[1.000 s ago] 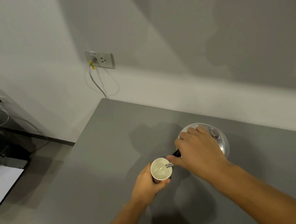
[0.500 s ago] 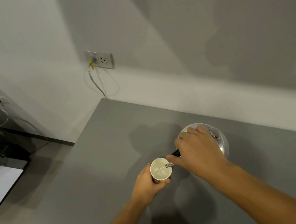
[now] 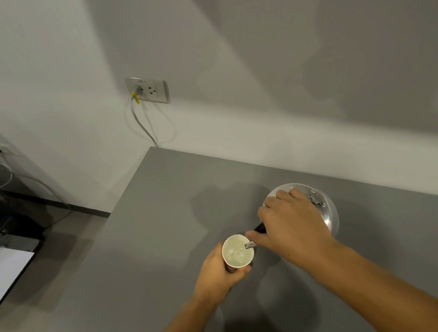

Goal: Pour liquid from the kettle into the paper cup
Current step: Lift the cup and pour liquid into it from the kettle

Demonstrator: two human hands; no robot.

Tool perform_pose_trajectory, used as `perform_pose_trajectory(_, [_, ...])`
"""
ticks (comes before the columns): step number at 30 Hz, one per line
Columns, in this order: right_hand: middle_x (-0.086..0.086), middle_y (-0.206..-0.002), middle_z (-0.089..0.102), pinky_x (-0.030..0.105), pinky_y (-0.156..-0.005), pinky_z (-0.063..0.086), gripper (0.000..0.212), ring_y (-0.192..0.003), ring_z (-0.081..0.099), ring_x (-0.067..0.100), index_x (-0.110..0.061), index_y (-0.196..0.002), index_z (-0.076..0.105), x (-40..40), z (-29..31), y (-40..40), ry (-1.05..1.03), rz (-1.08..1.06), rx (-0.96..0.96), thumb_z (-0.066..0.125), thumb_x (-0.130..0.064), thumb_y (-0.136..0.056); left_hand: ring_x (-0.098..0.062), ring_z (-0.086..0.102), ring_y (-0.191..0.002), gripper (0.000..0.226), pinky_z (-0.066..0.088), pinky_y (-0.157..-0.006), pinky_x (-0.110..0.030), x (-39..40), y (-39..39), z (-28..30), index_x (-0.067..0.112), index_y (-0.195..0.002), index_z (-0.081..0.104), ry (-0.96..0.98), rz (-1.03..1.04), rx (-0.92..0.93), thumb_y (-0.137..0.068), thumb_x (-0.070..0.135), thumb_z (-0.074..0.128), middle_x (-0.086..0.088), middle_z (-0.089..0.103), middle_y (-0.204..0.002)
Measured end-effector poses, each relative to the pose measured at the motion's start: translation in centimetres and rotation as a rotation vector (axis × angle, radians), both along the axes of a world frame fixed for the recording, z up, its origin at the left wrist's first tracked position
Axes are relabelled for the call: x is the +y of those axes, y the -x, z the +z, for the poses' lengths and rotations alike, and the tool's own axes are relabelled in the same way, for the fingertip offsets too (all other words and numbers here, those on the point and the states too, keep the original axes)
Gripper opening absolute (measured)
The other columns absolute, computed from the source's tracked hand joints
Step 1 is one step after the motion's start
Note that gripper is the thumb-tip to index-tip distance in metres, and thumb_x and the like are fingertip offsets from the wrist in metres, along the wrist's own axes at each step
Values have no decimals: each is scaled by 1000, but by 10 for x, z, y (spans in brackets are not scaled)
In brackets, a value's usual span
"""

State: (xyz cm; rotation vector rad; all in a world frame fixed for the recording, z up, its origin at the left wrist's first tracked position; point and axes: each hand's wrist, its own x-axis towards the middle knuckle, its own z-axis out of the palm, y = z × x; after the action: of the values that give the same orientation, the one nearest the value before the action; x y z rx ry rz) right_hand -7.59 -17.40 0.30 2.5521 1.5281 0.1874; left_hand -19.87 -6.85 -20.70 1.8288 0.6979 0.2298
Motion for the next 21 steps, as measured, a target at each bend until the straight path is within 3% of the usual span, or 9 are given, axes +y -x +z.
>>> perform_pose_trajectory(8, [-5,-76,66,35,-81,41,50,-81,59,20,-24,-70,71,-12,-4,-12,-85,-127,73,48,-68,-81,9,66,-104,56,48,-80,-4,0,1,3,48,-117,61,0,4,-9,-69,43,89,30,71,-110])
perform_pose_trajectory(12, [-12,-48,44,31,-67,37,52,-56,46,14,-33,-44,38,-28,-9,-24,-214,-252,226,60,-67,-77,6,68,-106,59,51,-85,-10,0,1,2,36,-124,65,-12,-1,-14,-71,40,92,21,74,-114])
perform_pose_trajectory(13, [-12,-43,42,29,-65,36,53,-50,44,10,-34,-41,38,-33,-11,-26,-263,-291,283,63,-67,-75,4,69,-106,60,53,-86,-13,0,1,2,35,-125,65,-13,-3,-11,-72,38,93,19,74,-115])
perform_pose_trajectory(16, [-15,-43,57,25,-58,40,44,-46,53,4,-40,-42,53,-55,-18,-29,-415,-446,514,65,-69,-73,1,70,-105,59,53,-87,-15,-1,1,5,34,-125,65,-16,-15,-14,-73,37,94,17,75,-115])
perform_pose_trajectory(19, [-11,-50,66,26,-52,41,47,-50,60,5,-32,-50,63,-71,-28,-31,-480,-564,647,65,-71,-74,0,70,-101,55,53,-84,-16,-2,3,9,33,-121,65,-21,-12,7,-74,37,94,15,75,-111])
perform_pose_trajectory(21, [-9,-53,68,27,-52,44,50,-51,61,5,-26,-56,69,-76,-34,-31,-505,-598,695,64,-71,-76,3,68,-98,51,49,-79,-8,-2,4,10,33,-116,65,-32,1,25,-74,35,93,14,74,-108])
